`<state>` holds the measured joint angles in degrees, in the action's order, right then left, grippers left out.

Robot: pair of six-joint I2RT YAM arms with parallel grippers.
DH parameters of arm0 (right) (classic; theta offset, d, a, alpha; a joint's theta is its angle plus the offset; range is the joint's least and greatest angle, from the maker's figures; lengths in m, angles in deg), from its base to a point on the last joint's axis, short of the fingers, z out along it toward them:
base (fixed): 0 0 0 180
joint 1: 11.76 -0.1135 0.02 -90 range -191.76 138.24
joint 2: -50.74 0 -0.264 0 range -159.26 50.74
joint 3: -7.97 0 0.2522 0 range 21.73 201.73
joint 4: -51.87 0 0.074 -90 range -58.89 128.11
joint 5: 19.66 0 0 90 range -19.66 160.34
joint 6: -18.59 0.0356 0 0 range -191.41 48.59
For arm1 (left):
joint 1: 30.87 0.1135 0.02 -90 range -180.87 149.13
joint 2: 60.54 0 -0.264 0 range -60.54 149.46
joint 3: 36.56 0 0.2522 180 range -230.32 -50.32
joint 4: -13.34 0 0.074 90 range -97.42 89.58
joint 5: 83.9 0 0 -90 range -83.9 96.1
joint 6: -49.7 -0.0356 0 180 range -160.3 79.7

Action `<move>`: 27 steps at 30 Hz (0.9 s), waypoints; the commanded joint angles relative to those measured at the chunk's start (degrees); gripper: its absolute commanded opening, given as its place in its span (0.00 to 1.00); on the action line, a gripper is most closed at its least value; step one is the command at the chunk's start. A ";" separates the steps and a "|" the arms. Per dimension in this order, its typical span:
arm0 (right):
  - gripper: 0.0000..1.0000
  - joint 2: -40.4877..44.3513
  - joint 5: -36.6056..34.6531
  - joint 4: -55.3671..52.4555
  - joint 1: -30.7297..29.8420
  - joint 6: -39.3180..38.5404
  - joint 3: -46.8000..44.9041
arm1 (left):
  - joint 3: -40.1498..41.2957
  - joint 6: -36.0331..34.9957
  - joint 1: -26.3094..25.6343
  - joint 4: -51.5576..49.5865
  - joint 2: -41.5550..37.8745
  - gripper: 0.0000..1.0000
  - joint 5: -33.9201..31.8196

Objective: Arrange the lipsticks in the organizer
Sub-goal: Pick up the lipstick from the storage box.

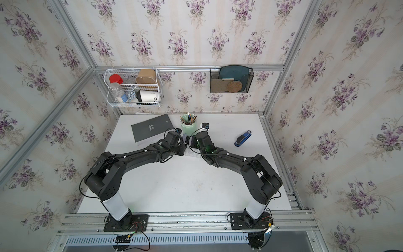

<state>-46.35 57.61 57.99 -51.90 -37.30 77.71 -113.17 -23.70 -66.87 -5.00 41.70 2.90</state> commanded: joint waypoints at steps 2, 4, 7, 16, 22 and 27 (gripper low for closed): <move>0.27 0.85 0.51 1.23 0.44 -0.09 -0.71 | -1.76 -1.56 -0.11 0.79 1.56 0.44 0.09; 0.27 0.79 0.81 1.49 0.78 0.04 -1.07 | -2.33 -1.42 -0.25 0.93 2.05 0.43 0.66; 0.27 0.62 1.34 1.93 1.16 0.25 -1.31 | -3.45 -1.14 -0.53 1.11 2.81 0.43 0.83; 0.26 1.20 1.78 2.43 1.58 -0.09 -1.91 | -6.15 -2.98 -0.73 -0.08 6.05 0.40 -1.02; 0.26 1.34 2.22 2.86 1.60 0.28 -2.02 | -7.96 -4.32 -1.18 -1.77 8.01 0.37 -1.87; 0.26 1.56 2.36 2.88 1.61 0.35 -2.11 | -7.80 -4.99 -1.52 -2.45 8.96 0.29 -2.68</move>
<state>-45.24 59.69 59.37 -50.37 -37.10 75.79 -120.91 -27.76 -68.36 -6.27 50.31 0.80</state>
